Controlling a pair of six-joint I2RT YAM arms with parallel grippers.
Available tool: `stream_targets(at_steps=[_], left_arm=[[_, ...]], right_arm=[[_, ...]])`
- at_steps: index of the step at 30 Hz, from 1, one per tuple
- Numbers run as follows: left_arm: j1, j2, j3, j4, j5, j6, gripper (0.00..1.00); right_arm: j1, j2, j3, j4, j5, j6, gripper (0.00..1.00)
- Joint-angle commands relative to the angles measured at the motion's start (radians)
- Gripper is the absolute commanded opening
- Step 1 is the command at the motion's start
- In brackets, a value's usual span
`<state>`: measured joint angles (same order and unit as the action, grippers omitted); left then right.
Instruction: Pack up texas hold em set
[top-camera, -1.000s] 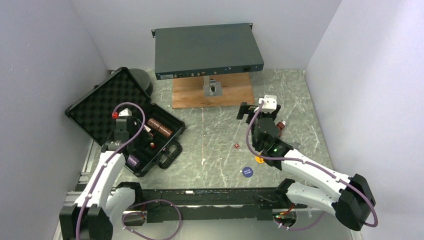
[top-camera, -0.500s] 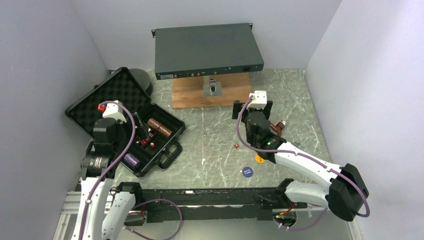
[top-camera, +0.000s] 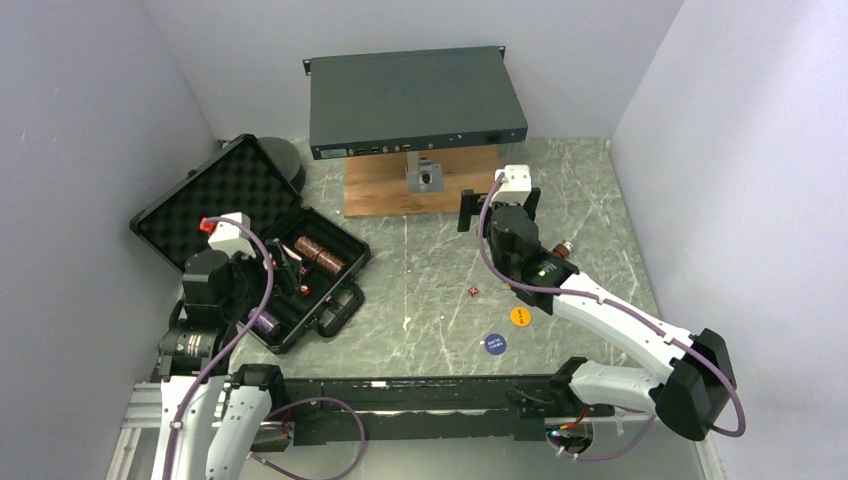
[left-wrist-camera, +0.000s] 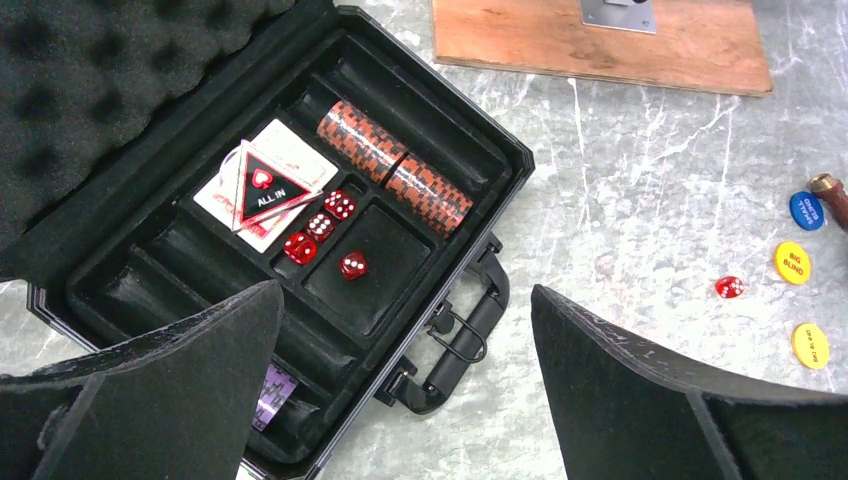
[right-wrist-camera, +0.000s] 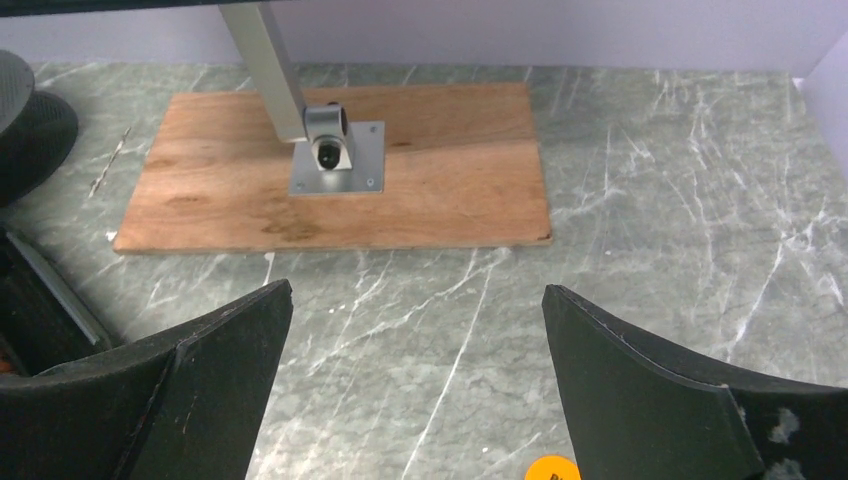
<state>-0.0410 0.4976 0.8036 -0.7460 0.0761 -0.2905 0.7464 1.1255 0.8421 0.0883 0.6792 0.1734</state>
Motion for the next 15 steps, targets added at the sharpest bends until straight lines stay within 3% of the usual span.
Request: stream_targets(at_steps=[1,10,15], left_arm=[[-0.002,-0.037,-0.007,0.045,0.041,0.024,1.0],[-0.003,-0.057,-0.004,0.041,0.058,0.022,1.0],[-0.002,-0.076,-0.014,0.057,0.078,0.021,1.0]], right_arm=[[-0.004,-0.041,0.057,-0.133,-0.028,0.07,0.99],[-0.001,-0.047,0.149,-0.325,-0.028,0.152,1.0],[0.007,-0.101,0.104,-0.309,-0.002,0.185,1.0]])
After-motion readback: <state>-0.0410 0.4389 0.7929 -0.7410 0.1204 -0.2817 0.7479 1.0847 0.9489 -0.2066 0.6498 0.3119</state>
